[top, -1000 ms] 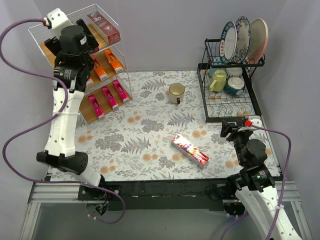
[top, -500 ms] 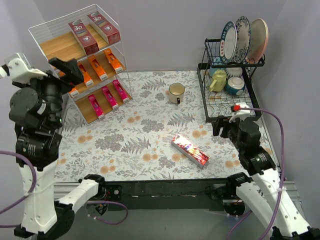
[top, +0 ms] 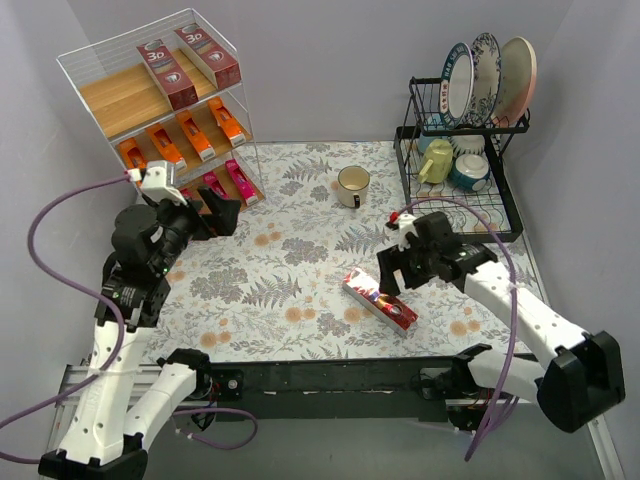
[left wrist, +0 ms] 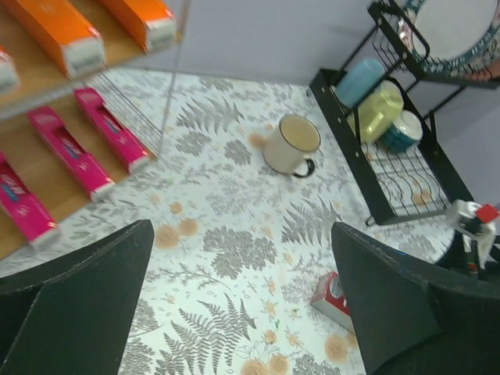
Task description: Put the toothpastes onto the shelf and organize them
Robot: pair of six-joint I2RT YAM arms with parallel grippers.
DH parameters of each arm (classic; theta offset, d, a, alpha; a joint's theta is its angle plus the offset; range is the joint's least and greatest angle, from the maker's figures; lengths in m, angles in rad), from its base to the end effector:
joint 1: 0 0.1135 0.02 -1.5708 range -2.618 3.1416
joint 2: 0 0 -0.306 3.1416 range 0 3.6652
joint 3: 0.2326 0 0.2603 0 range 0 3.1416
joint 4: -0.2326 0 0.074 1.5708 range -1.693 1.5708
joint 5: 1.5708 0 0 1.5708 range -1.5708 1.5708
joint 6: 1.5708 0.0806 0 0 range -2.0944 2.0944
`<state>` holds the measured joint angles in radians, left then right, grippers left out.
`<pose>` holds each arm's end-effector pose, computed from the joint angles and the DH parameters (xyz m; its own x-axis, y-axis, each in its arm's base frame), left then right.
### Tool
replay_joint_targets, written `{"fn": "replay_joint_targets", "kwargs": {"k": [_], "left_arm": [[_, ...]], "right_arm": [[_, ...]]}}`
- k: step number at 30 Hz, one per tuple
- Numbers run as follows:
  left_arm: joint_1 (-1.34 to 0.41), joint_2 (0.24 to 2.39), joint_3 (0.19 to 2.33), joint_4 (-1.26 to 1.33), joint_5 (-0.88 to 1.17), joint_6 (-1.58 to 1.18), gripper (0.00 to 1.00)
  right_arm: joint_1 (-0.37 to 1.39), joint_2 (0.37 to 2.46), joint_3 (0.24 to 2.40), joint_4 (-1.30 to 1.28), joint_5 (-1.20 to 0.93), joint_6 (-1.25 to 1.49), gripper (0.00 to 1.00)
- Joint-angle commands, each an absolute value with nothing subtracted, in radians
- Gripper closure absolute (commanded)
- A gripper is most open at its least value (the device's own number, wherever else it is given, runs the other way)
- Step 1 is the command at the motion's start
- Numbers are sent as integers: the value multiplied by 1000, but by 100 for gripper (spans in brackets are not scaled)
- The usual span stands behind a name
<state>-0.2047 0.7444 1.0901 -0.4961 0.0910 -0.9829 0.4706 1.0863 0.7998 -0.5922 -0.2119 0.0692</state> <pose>0.1605 -0.0408 0.4400 -0.3230 -0.7793 -0.5370 0.0390 0.5560 -0.8303 0.2017 0.1216 0.2526 -0.7235 -0.2922 -0.6254 -0.5141 0.8327 0.2057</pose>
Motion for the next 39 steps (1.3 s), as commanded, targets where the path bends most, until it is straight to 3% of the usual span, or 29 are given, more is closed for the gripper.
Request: {"fn": "replay_joint_targets", "kwargs": {"k": [1, 6, 15, 18, 22, 26, 31, 39], "left_arm": [[-201, 727, 964, -416, 258, -1029, 2], [-201, 696, 833, -330, 288, -1065, 2], [-238, 667, 724, -282, 176, -1042, 2], [-252, 672, 703, -276, 158, -1042, 2], [-267, 678, 699, -285, 124, -1032, 2], [-276, 689, 704, -294, 118, -1034, 2], [-287, 724, 722, -324, 118, -1049, 2], [-342, 906, 767, -410, 117, -1143, 2]], "right_arm": [[660, 1212, 885, -653, -117, 5, 8], [765, 1383, 922, -660, 129, 3, 6], [848, 1587, 1017, -621, 127, -14, 11], [847, 1640, 1063, -620, 123, 42, 19], [848, 1715, 1152, -643, 181, 172, 43], [847, 1799, 1262, -664, 259, 297, 55], [812, 1953, 1481, -690, 279, 400, 47], [752, 2197, 1853, -689, 284, 456, 44]]}}
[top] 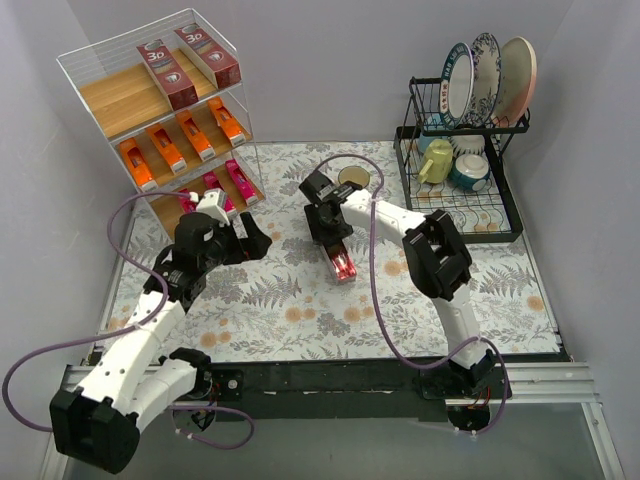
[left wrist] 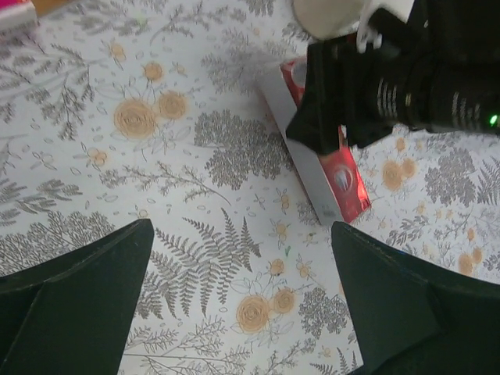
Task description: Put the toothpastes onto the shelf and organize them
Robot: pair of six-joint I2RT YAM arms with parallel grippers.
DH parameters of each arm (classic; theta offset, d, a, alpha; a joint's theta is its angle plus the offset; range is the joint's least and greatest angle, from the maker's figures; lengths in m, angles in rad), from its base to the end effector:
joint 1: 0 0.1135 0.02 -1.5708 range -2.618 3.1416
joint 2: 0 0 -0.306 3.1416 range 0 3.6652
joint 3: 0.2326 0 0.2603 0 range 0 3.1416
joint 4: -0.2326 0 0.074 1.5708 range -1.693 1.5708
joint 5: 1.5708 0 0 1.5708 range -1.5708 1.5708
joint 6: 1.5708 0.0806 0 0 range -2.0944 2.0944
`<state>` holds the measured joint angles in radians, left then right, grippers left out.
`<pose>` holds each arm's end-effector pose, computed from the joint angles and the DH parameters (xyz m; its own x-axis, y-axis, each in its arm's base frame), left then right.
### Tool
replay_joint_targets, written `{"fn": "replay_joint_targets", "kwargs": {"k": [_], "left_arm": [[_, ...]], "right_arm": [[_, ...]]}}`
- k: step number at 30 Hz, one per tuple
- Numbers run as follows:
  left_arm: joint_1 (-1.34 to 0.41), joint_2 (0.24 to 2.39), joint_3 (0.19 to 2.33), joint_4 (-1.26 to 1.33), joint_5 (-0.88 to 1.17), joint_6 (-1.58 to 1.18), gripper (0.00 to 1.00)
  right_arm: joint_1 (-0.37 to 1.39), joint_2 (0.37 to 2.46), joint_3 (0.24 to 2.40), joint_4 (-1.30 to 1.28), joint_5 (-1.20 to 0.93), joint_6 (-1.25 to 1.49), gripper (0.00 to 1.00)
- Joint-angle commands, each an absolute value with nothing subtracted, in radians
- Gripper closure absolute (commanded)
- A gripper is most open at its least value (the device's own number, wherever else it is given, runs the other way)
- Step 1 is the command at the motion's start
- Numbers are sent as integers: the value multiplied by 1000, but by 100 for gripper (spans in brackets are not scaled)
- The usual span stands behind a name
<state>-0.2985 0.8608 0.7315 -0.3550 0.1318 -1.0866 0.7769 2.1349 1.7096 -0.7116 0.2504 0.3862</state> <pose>0.2030 -0.0735 0.3007 -0.5636 -0.7446 -0.3578 -0.2064 0.5463 -0.8118 0.3727 0.3384 0.1842 -0.8272 -0.3015 -0.4741 -0.3166 0.9472 -0.0499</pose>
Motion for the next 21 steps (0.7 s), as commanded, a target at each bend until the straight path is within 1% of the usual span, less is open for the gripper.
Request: {"fn": "replay_joint_targets", "kwargs": {"k": [1, 2, 4, 6, 7, 9, 13, 15, 17, 19, 21], "left_arm": [[-360, 917, 769, -410, 97, -1169, 2], [-383, 926, 772, -410, 51, -1186, 2], [-472, 963, 779, -408, -1, -1216, 2], [-555, 997, 791, -400, -86, -1267, 2], [-577, 1032, 796, -399, -104, -1288, 2], [-641, 1074, 813, -390, -168, -1336, 2], [-761, 1172, 873, -390, -302, -1384, 2], [-828, 1230, 914, -387, -357, -1419, 2], [-894, 1293, 942, -382, -435, -1446, 2], [-934, 1337, 989, -379, -515, -1482, 2], [-989, 1422, 1026, -388, -560, -1491, 2]], "right_arm": [[750, 2209, 1908, -690, 284, 460, 43], [749, 2226, 1926, -689, 281, 468, 42], [744, 2224, 1951, -683, 269, 468, 37], [744, 2182, 1938, -663, 264, 456, 33], [742, 2157, 1919, -643, 261, 450, 29], [738, 2054, 1818, -597, 250, 430, 22], [704, 1861, 1626, -453, 209, 411, 13], [669, 1764, 1553, -434, 201, 410, 12], [647, 1667, 1504, -419, 244, 394, 12], [615, 1593, 1402, -393, 291, 381, 10], [572, 1473, 1335, -358, 316, 376, 10]]}}
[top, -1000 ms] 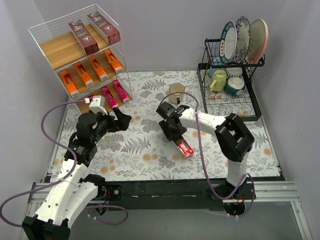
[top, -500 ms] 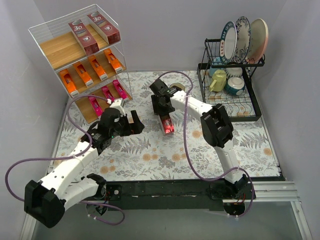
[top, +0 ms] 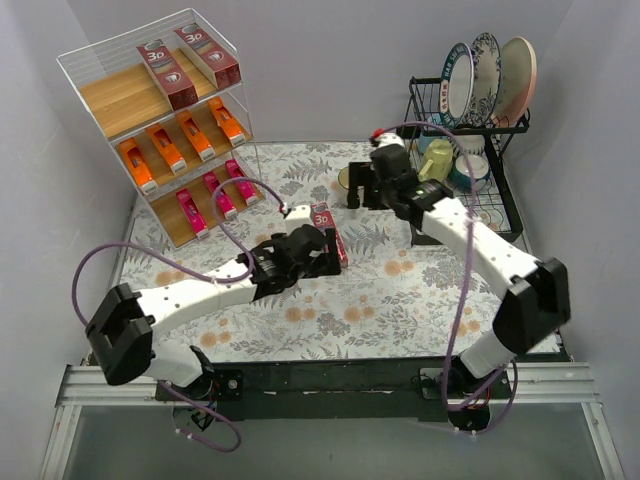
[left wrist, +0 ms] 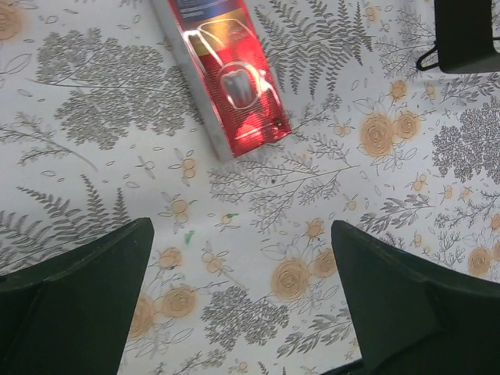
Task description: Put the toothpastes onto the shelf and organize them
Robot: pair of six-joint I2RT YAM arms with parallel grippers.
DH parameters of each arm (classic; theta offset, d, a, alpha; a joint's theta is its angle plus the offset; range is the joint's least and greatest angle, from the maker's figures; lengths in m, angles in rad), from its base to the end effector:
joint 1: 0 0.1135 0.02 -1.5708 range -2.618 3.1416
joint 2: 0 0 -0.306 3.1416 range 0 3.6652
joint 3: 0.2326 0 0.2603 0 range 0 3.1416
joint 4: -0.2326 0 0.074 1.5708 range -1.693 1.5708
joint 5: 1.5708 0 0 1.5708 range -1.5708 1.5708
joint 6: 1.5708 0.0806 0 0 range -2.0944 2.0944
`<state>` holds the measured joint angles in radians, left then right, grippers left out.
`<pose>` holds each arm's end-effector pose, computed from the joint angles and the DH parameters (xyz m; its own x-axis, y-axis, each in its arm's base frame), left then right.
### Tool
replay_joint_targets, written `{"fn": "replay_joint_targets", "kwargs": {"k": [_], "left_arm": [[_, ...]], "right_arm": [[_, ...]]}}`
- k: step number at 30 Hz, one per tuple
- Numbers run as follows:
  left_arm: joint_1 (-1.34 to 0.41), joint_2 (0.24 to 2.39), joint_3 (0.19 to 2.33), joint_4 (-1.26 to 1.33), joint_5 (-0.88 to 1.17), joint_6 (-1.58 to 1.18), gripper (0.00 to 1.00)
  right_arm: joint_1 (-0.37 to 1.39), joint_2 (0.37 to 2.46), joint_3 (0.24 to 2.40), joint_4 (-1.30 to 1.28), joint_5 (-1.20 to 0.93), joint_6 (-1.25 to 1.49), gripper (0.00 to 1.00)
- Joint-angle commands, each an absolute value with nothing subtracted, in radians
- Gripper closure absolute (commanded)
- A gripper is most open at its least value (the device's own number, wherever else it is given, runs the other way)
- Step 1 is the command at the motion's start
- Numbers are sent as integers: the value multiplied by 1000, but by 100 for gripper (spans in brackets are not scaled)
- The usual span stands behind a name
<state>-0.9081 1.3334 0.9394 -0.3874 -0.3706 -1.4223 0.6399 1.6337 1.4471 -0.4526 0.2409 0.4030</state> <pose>0.2142 -0.2271 0.2641 -0.6344 -0.6855 -0.3573 -0.3432 0.6639 -0.6644 0.3496 0.2362 0.3400 -0.6074 0.0227 -0.7941 -0.2044 0.9615 0.1838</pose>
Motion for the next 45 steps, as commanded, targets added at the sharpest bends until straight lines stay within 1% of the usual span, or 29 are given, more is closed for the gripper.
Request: {"fn": "replay_joint_targets", "kwargs": {"k": [1, 2, 4, 5, 10, 11, 16, 21, 27, 31, 35, 41, 45], "left_arm": [[-1005, 1454, 1081, -402, -586, -1511, 2], [-1032, 1482, 1106, -417, -635, -1531, 2], [-1051, 1564, 1173, -460, -685, -1572, 2], [-1063, 1589, 1195, -474, -724, -1588, 2], [-1065, 1730, 1265, -505, -784, -1608, 2], [-1065, 1747, 1281, -505, -794, -1609, 2], [-1063, 1865, 1333, -512, -883, -1601, 2], [-1049, 1963, 1400, -528, -907, -1626, 2], [-1029, 2028, 1388, -477, -923, -1654, 2], [-1028, 2033, 1350, -419, -923, -1660, 9], [-1028, 2023, 1272, -300, -934, -1638, 16], [-1028, 2022, 1204, -164, -957, -1609, 20], [-1028, 2042, 1184, -121, -979, -1574, 25]], "right_arm": [[559, 1433, 1256, -347, 340, 376, 9], [546, 1351, 1220, -325, 353, 373, 9], [514, 1269, 1119, -318, 412, 370, 9], [506, 1190, 1083, -313, 432, 365, 9], [489, 956, 915, -313, 546, 342, 9], [491, 880, 866, -314, 554, 334, 9], [489, 657, 718, -284, 552, 259, 10], [488, 583, 641, -318, 561, 244, 11], [488, 535, 595, -299, 554, 218, 12], [488, 505, 575, -295, 543, 213, 13], [489, 482, 566, -282, 537, 201, 14], [488, 466, 560, -270, 526, 189, 15], [489, 457, 557, -264, 520, 184, 15]]}}
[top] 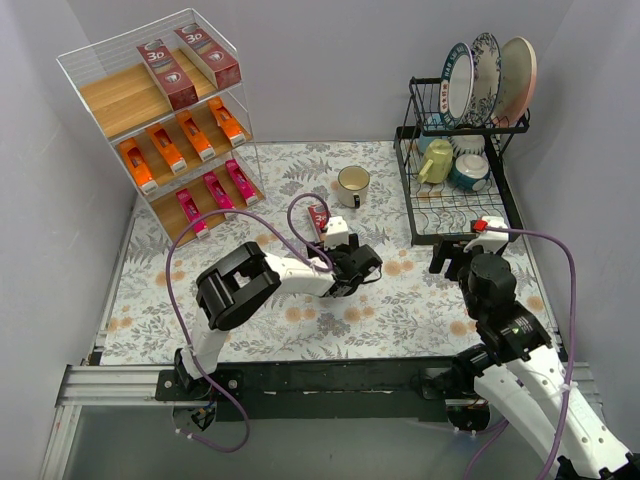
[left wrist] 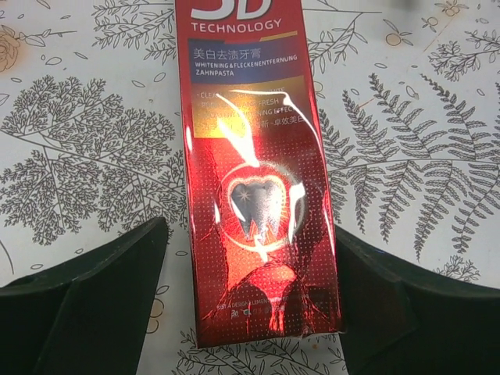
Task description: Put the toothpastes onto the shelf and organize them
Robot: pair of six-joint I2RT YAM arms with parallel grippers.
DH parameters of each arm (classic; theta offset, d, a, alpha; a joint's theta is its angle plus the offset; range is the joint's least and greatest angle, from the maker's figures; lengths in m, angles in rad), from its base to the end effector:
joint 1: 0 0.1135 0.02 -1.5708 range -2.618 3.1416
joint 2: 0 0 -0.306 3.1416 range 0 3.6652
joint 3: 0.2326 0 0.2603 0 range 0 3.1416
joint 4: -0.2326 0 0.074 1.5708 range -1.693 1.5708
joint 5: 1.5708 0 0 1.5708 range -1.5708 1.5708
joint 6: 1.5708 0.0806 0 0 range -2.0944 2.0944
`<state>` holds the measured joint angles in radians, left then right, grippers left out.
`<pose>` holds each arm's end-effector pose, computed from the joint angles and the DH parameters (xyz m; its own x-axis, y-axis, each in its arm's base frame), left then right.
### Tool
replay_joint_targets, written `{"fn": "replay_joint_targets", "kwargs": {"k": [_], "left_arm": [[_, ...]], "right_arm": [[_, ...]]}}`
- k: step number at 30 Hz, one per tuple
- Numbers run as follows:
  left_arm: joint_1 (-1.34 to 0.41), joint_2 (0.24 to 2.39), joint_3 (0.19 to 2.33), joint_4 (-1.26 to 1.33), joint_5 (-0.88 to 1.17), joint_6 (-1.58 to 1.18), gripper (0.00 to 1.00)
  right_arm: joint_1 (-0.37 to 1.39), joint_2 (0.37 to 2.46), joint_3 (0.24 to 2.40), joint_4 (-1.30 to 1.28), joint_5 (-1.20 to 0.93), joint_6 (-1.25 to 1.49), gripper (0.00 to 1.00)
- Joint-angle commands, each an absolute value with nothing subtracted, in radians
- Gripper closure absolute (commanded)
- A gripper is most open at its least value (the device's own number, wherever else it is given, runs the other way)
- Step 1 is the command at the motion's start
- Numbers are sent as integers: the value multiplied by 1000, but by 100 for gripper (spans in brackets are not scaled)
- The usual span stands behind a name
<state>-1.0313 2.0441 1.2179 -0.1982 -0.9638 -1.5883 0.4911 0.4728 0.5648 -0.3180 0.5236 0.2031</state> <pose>0.2816 -0.3414 0.1378 -0.2624 -0.6719 -0.6926 -0.4436 0.7214 -0.5318 0.1375 0.0279 0.3036 -0.1892 0.0969 -0.9771 0.0607 0.9944 0.0868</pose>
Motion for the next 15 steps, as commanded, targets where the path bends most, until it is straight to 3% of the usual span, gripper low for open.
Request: {"fn": "replay_joint_targets", "kwargs": {"k": [1, 8, 15], "left_arm": [[-1028, 2045, 1180, -114, -991, -1569, 26], [-1028, 2052, 1140, 23, -991, -1490, 36], [-1028, 1996, 1143, -21, -994, -1460, 50]], "right_arm": [[489, 454, 555, -262, 522, 183, 15], [489, 449, 551, -253, 515, 175, 16], [489, 445, 548, -249, 512, 172, 16]]}}
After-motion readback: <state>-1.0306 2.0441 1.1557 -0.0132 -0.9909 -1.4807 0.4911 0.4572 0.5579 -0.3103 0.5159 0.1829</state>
